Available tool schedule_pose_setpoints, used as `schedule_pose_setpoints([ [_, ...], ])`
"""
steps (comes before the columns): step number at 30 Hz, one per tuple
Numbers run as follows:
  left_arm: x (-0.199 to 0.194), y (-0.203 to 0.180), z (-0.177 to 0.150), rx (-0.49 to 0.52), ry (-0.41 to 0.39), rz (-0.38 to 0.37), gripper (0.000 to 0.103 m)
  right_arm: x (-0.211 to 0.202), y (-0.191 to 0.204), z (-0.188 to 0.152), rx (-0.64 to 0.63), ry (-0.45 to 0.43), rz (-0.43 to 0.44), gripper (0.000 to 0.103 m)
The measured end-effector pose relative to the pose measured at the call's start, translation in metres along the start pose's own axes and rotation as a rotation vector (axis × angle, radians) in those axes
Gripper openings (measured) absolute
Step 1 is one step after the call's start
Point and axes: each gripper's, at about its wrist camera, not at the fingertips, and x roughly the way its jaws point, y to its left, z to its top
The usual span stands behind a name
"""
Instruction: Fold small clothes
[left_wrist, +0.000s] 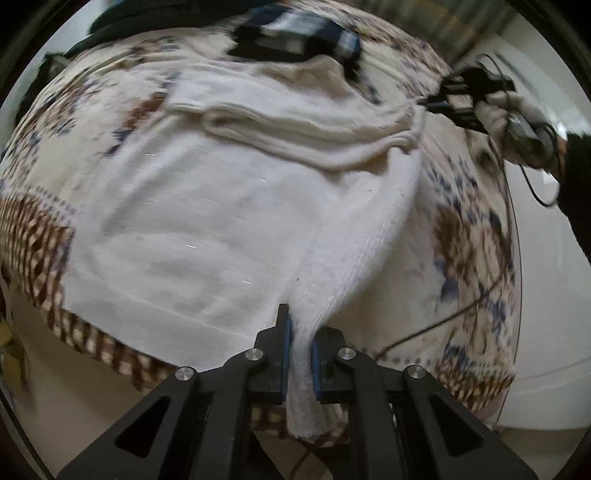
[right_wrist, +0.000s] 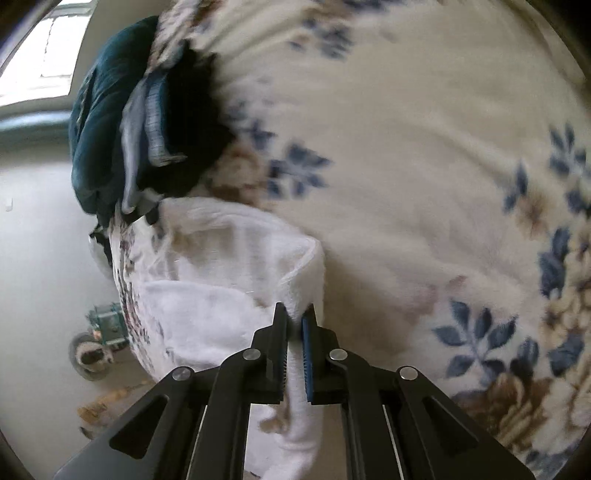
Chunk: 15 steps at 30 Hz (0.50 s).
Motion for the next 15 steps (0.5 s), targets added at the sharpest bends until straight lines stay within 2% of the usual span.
schedule_pose_setpoints([
  [5,-0.023,0.074,0.015,-0.163,-0.016,-0.067,0.006,-0.006,0.099,0.0,-0.118,0.01,-0.053,0.007],
  [8,-0.026,0.124,0.023,-0.266,-0.016,-0.101,0.006,0.017,0.172,-0.003,-0.209,0.02,-0.116,0.007],
  [11,-0.021,0.173,0.029,-0.353,-0.007,-0.121,0.006,0.065,0.246,-0.006,-0.281,0.033,-0.197,0.007],
  [15,-0.002,0.236,0.035,-0.432,0.014,-0.126,0.006,0.14,0.317,-0.007,-0.362,0.05,-0.303,0.006],
])
